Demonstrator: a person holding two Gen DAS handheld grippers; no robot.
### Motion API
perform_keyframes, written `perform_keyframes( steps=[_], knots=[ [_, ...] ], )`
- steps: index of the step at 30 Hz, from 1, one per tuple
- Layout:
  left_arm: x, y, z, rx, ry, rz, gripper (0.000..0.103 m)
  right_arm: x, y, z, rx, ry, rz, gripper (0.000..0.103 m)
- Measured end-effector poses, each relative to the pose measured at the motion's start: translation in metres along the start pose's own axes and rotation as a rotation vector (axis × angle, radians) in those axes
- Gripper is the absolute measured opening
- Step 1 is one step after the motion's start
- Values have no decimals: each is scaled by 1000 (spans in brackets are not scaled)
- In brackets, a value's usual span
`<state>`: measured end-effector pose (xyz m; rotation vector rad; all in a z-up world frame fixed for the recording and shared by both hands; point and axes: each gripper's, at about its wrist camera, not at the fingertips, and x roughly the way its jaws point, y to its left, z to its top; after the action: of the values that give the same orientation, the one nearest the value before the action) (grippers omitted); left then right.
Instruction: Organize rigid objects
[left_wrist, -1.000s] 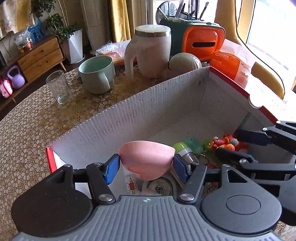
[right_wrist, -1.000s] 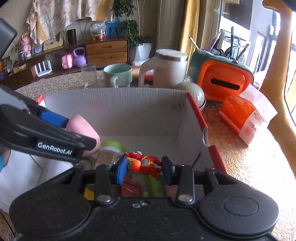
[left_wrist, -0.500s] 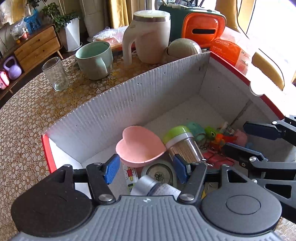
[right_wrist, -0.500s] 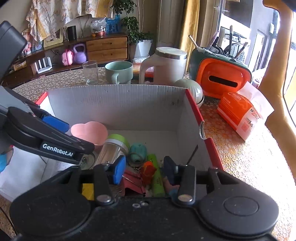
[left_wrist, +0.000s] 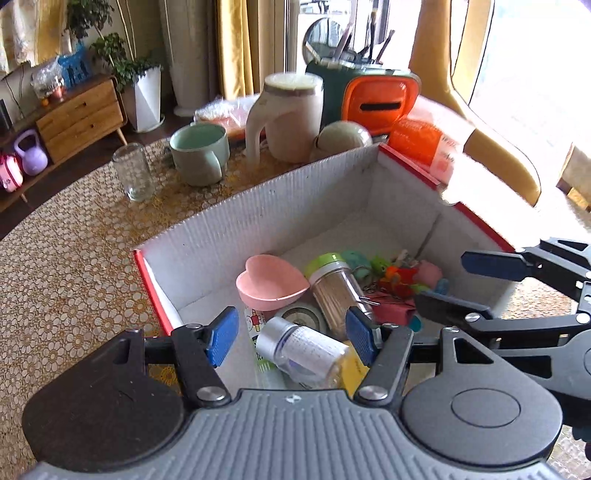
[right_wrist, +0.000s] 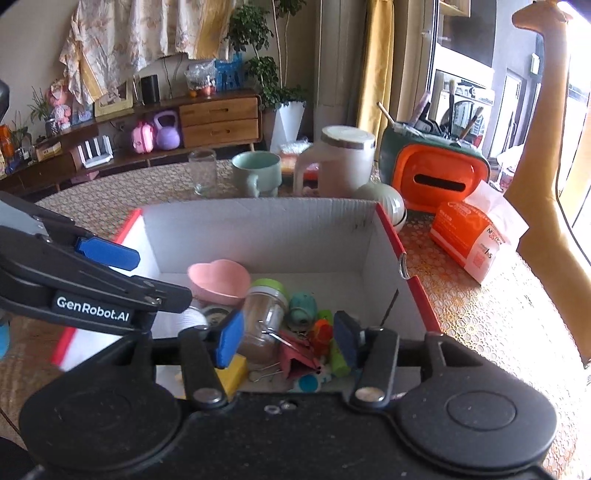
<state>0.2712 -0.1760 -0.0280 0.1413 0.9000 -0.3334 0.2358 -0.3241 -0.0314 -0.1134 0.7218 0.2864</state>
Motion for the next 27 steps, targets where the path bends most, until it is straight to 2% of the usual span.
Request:
perform_keyframes(
  steps=[12,20,22,27],
  knots=[
    [-59,0,-28,9,-103,7,68,-46,16,-8,28,-70,37,63],
    [-86,-3,-52,3,-161,-2,69,-69,19,-17,65,-110,63,64],
    [-90,-3,-58,0,-166,-4,75,-74,19,-21,79,-121,73,68],
    [-98,0,-73,-31,-182,-20,75,-83,20,-28,96,-142,92,75]
  ],
)
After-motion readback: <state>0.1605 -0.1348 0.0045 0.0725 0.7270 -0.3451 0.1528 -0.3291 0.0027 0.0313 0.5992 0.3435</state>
